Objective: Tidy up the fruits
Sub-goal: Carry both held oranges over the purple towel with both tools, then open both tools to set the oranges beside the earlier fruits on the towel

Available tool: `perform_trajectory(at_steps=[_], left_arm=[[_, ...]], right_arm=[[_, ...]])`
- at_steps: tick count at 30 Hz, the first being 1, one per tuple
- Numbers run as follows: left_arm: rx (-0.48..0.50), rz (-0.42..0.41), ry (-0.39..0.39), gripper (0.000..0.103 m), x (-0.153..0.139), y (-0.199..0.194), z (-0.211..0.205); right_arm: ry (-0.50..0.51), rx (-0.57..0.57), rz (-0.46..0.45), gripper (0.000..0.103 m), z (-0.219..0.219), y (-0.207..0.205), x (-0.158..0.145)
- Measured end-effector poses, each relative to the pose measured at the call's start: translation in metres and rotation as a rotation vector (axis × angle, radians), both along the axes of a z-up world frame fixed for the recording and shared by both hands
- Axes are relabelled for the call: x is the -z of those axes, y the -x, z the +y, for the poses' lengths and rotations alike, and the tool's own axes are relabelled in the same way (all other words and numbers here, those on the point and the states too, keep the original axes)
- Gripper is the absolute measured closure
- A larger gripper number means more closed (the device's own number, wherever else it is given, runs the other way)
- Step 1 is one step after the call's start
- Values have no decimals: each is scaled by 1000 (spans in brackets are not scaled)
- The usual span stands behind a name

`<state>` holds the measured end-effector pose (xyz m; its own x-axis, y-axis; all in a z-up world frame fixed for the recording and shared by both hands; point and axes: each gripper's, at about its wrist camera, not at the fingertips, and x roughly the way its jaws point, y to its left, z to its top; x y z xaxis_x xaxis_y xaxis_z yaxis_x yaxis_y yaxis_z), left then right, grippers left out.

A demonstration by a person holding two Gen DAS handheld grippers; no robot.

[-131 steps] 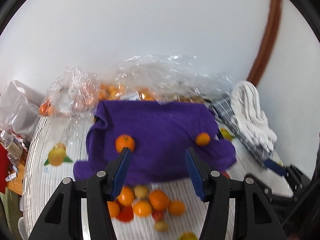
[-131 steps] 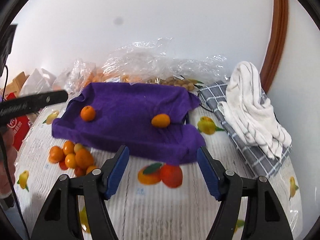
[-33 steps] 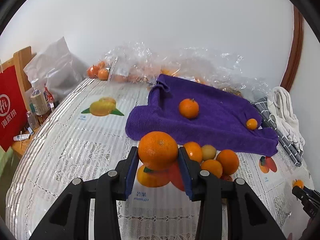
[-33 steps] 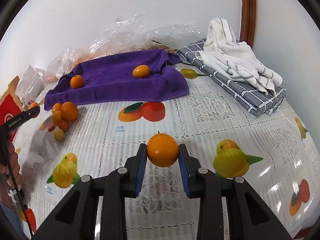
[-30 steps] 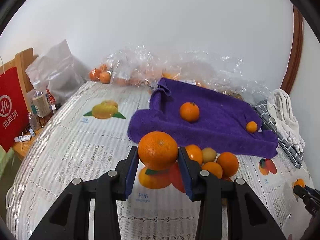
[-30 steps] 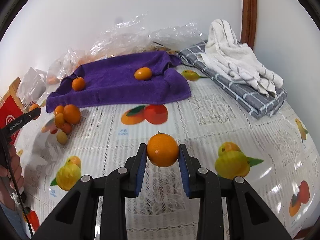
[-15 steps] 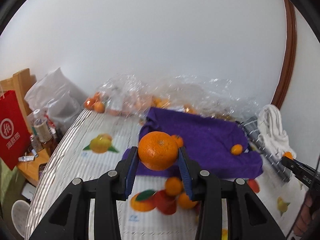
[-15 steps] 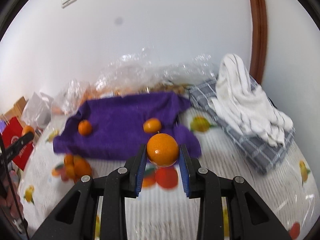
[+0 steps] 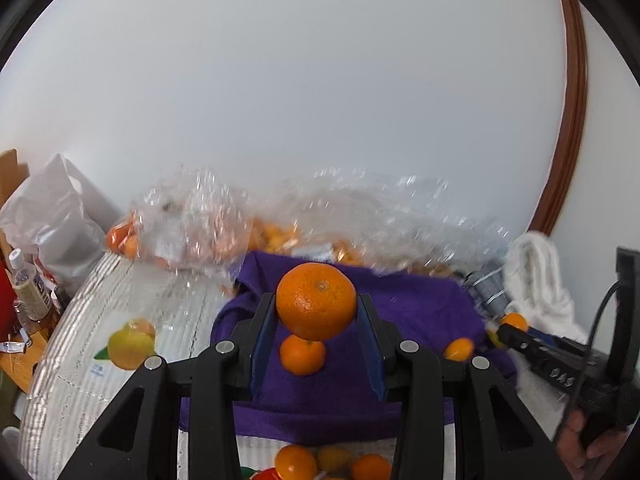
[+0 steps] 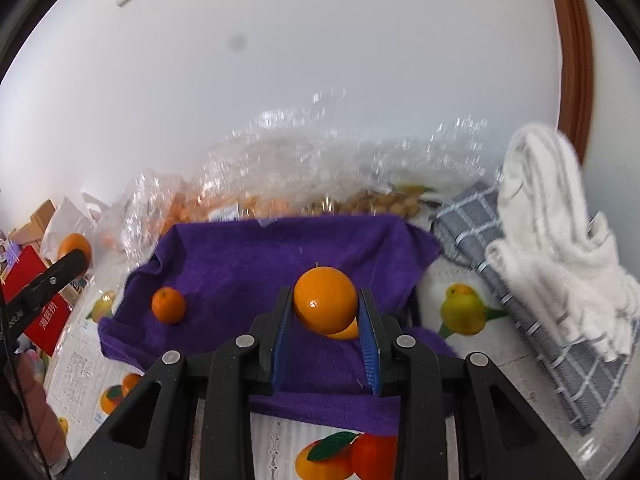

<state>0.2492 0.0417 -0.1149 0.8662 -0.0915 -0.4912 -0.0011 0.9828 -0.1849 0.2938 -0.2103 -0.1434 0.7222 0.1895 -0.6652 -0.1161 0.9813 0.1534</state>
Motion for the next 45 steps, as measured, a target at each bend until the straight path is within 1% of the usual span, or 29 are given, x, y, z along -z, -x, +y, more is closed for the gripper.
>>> perform_trajectory(at_steps=[2, 5, 7, 10, 13, 15, 17, 20, 23, 26, 29, 32, 35, 39, 42, 45], left_arm=[[11, 33, -9, 65, 12, -5, -1], [12, 80, 12, 65, 26, -13, 2], [14, 100, 31, 65, 33, -15, 6], [3, 99, 28, 65, 38, -16, 8], [-17, 80, 29, 65, 38, -15, 14], [-41, 54, 2, 65, 38, -14, 16], [-55, 51, -13, 65, 39, -15, 19], [-55, 62, 31, 65, 42, -17, 27], [-46, 58, 43, 65, 43, -17, 29], [-18, 64, 76, 65, 43, -18, 30], [8, 77, 89, 65, 46, -19, 27], [30, 111, 55, 65, 50, -23, 17], [48, 138, 48, 65, 55, -25, 12], [36, 187, 12, 65, 61, -28, 8], [37, 228, 19, 65, 66, -31, 7], [39, 250, 2, 65, 71, -32, 3]], right_arm=[[-23, -8, 27, 72, -4, -5, 12], [10, 16, 52, 72, -7, -11, 26], [29, 16, 49, 72, -9, -12, 29], [34, 21, 40, 72, -13, -11, 30], [34, 35, 14, 72, -18, -10, 29], [33, 49, 3, 72, -22, -10, 29], [22, 55, -1, 72, -25, -10, 29], [17, 57, -1, 72, -28, -11, 30], [18, 43, -6, 72, -26, -11, 32], [33, 25, 13, 72, -19, -12, 37], [42, 7, 37, 72, -14, -15, 44], [61, -1, 53, 72, -11, -16, 50], [61, -10, 68, 72, -9, -18, 53], [67, -19, 92, 72, -6, -20, 59], [78, -22, 102, 72, -4, -21, 62], [88, -21, 114, 72, -2, -22, 65]])
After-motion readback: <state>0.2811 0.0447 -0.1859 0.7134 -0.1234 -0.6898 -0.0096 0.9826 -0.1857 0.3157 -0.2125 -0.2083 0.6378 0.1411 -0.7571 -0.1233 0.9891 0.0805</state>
